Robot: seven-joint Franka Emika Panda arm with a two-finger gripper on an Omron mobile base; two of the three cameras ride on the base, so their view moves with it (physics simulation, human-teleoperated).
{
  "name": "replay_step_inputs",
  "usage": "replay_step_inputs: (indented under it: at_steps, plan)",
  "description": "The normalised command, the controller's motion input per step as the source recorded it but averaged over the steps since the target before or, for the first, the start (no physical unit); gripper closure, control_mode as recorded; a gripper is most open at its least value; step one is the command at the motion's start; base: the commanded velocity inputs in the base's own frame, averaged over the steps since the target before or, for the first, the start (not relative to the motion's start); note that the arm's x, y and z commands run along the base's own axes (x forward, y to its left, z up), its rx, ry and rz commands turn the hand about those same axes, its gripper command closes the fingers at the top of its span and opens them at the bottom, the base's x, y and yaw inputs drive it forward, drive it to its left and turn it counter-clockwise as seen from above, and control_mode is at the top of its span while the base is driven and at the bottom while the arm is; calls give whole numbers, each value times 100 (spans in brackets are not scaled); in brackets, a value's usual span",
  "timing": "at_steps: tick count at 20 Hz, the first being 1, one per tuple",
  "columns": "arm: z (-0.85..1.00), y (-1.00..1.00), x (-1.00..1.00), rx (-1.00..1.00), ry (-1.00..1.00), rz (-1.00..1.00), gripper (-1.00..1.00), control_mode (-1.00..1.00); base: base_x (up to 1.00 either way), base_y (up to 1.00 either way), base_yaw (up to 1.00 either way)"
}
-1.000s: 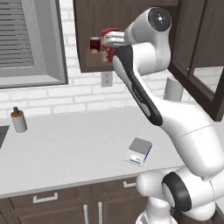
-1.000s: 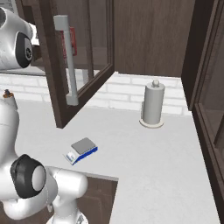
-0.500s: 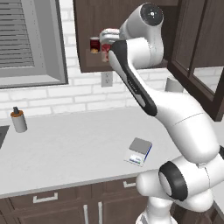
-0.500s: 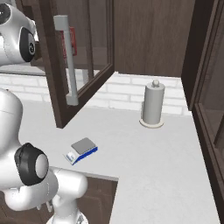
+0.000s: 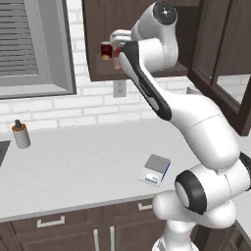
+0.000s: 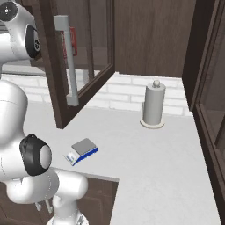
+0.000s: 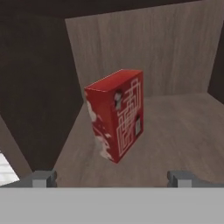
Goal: Pick the cereal and place it on the digital scale for weighing, and close the cabinet.
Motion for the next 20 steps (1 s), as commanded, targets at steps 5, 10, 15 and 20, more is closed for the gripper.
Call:
replay_step_inputs:
  at_steps: [5,10,15,20]
  plan:
    - [0,0,22,0,0,0,-100,-100,0,0,0]
    - [0,0,18,0,0,0,-100,-100,0,0,0]
    - [0,0,25,0,0,0,-100,-100,0,0,0]
    - [0,0,6,0,0,0,-100,-100,0,0,0]
